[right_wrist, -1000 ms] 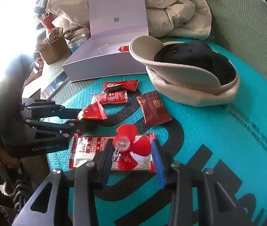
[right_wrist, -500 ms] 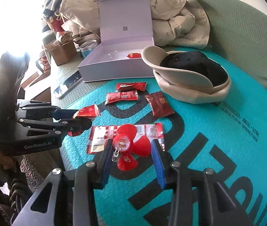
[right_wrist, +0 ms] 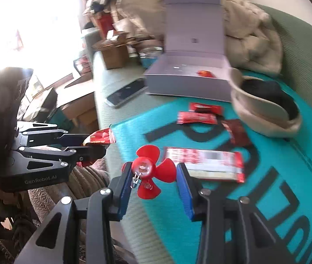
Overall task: Organize objects
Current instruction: 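Close left tool on red gold-print snack bag and lift while right tool holds pinwheel, then carry snack bag in left tool while right tool carries pinwheel toward white box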
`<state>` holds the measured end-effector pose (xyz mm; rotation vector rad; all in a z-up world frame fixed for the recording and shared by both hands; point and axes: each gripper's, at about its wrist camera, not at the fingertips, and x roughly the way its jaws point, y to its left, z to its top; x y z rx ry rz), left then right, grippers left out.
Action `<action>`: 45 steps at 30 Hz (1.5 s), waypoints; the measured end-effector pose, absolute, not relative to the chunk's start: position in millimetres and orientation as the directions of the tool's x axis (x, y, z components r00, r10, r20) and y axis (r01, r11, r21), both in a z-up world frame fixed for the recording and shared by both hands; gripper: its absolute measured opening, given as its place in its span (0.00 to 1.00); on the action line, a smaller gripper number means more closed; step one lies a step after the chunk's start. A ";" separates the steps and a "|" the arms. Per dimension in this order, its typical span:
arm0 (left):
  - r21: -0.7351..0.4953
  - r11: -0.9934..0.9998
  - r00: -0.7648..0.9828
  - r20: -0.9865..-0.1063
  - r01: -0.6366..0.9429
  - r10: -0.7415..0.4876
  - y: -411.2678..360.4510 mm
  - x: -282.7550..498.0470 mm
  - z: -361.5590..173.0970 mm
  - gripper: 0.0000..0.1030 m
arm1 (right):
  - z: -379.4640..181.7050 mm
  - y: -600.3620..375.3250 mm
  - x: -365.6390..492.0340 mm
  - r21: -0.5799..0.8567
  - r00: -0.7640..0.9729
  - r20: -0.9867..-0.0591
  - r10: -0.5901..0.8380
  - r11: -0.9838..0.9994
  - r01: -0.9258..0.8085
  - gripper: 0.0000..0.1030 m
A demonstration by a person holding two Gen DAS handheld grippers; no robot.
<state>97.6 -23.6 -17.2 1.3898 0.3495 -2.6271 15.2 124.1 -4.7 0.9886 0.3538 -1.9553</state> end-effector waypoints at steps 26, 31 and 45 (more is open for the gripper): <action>-0.168 -0.917 -0.537 -0.842 0.361 -0.057 -147.7 102.3 -33.9 0.24 | -16.4 -5.7 32.2 0.150 -0.139 -0.800 -0.583 -0.419 0.896 0.39; -0.164 -0.925 -0.545 -0.837 0.342 -0.053 -179.0 75.6 -35.1 0.24 | -21.4 -39.6 4.4 0.149 -0.143 -0.810 -0.568 -0.437 0.887 0.39; -0.122 -0.952 -0.547 -0.835 0.281 -0.055 -226.8 27.4 -16.0 0.24 | -6.4 -99.6 -42.4 0.150 -0.192 -0.775 -0.602 -0.470 0.870 0.39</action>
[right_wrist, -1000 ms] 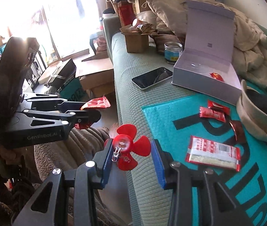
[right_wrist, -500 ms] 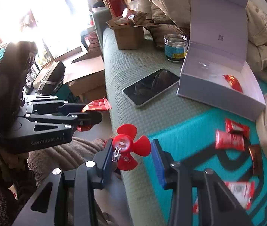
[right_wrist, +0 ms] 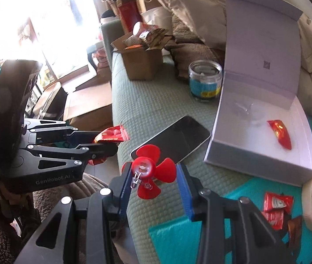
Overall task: Organize objects
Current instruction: 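Carry snack bag in left tool while right tool carries pinwheel toward white box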
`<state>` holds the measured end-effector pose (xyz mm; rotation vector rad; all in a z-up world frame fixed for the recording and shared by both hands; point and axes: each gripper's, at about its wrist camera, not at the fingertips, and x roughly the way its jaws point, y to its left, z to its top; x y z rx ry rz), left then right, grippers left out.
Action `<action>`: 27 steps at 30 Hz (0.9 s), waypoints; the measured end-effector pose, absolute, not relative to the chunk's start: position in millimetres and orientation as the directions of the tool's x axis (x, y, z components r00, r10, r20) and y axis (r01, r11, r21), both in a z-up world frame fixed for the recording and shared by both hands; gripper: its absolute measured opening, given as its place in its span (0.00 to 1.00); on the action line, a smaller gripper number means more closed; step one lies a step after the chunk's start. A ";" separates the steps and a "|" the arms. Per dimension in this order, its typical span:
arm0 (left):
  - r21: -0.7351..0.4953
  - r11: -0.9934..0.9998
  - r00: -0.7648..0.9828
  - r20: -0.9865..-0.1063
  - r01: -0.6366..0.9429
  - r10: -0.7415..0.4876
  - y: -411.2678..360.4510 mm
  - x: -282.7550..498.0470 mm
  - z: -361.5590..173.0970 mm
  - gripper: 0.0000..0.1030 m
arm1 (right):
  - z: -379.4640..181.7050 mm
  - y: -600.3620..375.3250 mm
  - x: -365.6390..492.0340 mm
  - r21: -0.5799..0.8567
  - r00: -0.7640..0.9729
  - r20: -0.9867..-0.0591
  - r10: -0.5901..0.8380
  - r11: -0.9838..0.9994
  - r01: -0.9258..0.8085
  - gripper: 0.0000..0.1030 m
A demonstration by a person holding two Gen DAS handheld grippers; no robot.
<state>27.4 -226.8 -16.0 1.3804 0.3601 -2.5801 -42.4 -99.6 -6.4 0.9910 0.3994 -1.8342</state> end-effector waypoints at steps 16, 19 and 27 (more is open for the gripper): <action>-0.116 -0.992 -0.573 -0.810 -0.053 0.125 -190.4 -79.7 3.9 0.24 | 17.2 -57.4 -95.3 0.099 -0.400 -0.761 -0.511 -0.700 0.707 0.39; -0.126 -0.988 -0.557 -0.816 -0.092 0.156 -179.0 -91.0 1.7 0.24 | 18.2 -44.6 -101.2 0.096 -0.421 -0.760 -0.495 -0.726 0.681 0.39; -0.126 -0.982 -0.528 -0.830 -0.139 0.181 -160.9 -103.8 -3.1 0.24 | 17.1 -22.8 -105.9 0.090 -0.453 -0.760 -0.465 -0.767 0.635 0.39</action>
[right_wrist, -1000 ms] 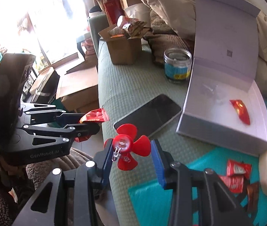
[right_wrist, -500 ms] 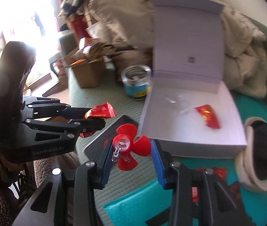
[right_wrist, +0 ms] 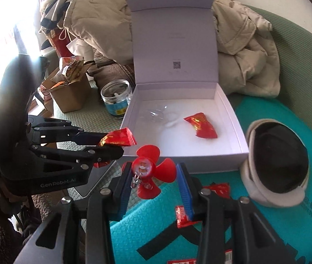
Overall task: Organize objects
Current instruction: 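Carry snack bag in left tool while right tool carries pinwheel toward white box, then lower snack bag and pinwheel into the white box and open both tools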
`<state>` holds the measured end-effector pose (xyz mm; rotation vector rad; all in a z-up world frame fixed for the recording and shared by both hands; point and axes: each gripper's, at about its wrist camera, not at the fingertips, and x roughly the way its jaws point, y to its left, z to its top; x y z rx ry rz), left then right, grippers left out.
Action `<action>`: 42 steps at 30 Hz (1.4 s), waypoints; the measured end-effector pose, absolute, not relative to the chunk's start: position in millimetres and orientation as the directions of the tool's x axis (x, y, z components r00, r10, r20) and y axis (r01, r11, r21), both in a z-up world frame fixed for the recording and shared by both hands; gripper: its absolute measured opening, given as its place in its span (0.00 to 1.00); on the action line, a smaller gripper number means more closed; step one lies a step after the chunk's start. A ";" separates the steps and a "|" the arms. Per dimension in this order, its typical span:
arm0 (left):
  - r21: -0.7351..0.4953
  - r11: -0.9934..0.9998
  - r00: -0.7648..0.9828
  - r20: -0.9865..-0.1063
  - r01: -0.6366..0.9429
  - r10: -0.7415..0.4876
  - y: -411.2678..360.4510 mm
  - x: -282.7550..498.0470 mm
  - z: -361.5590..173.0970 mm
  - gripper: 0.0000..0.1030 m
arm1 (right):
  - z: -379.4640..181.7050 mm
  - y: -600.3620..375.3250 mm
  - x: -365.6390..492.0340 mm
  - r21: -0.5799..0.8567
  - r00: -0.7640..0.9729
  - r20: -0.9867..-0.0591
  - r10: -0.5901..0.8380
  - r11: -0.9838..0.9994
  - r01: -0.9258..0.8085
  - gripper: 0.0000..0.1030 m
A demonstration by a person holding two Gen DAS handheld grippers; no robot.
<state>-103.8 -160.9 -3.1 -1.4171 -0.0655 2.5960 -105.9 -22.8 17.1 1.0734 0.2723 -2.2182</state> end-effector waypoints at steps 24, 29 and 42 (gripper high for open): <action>-0.026 -0.985 -0.496 -0.862 -0.168 0.108 -164.4 -184.9 -17.6 0.24 | 9.8 -41.9 -193.3 0.071 -0.456 -0.776 -0.436 -0.779 0.623 0.39; -0.011 -0.987 -0.494 -0.865 -0.162 0.090 -166.6 -200.9 -24.4 0.24 | 6.5 -43.5 -215.8 0.059 -0.467 -0.781 -0.415 -0.792 0.607 0.39; -0.013 -0.992 -0.487 -0.870 -0.123 0.072 -183.0 -242.8 -34.3 0.24 | -1.2 -62.0 -265.7 0.024 -0.479 -0.779 -0.404 -0.783 0.622 0.39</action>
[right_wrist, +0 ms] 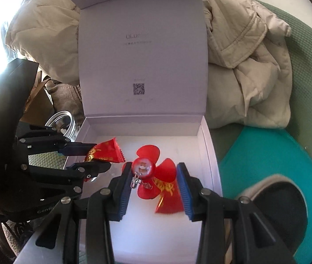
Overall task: Organize objects
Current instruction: 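Lower snack bag and pinwheel into the white box and open both tools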
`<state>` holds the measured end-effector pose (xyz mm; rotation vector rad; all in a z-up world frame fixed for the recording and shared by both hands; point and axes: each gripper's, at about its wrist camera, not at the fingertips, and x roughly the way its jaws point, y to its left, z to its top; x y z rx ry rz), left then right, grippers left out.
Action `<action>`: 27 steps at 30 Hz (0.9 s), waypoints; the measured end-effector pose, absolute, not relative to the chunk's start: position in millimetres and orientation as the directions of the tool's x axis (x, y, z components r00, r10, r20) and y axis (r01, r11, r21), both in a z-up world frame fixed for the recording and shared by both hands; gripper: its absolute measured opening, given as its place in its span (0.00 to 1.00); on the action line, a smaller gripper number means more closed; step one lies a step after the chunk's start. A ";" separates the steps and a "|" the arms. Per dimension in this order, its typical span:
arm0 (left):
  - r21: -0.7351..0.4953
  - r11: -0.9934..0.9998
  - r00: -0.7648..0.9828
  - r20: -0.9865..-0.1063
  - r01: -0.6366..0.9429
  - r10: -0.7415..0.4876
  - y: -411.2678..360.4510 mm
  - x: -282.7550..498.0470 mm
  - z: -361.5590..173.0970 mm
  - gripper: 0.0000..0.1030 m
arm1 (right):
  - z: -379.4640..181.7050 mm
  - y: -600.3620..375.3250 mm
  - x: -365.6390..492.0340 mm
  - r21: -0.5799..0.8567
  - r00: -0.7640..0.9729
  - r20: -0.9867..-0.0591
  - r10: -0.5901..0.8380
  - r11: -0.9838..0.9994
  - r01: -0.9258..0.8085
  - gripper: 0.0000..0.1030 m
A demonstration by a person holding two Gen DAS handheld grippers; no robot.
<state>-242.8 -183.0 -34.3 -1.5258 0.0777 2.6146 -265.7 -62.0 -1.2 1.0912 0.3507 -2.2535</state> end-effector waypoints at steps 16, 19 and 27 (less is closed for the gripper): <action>-0.024 -0.994 -0.453 -0.889 -0.107 0.071 -195.7 -259.6 -56.5 0.24 | -30.9 -83.5 -297.9 -0.018 -0.449 -0.835 -0.317 -0.801 0.598 0.39; -0.019 -0.994 -0.456 -0.888 -0.106 0.066 -196.8 -256.9 -56.9 0.24 | -37.9 -85.6 -299.4 -0.014 -0.439 -0.844 -0.309 -0.805 0.594 0.39; -0.033 -0.996 -0.448 -0.892 -0.082 0.066 -200.9 -257.5 -58.9 0.25 | -45.6 -86.0 -296.9 0.000 -0.415 -0.860 -0.296 -0.813 0.582 0.39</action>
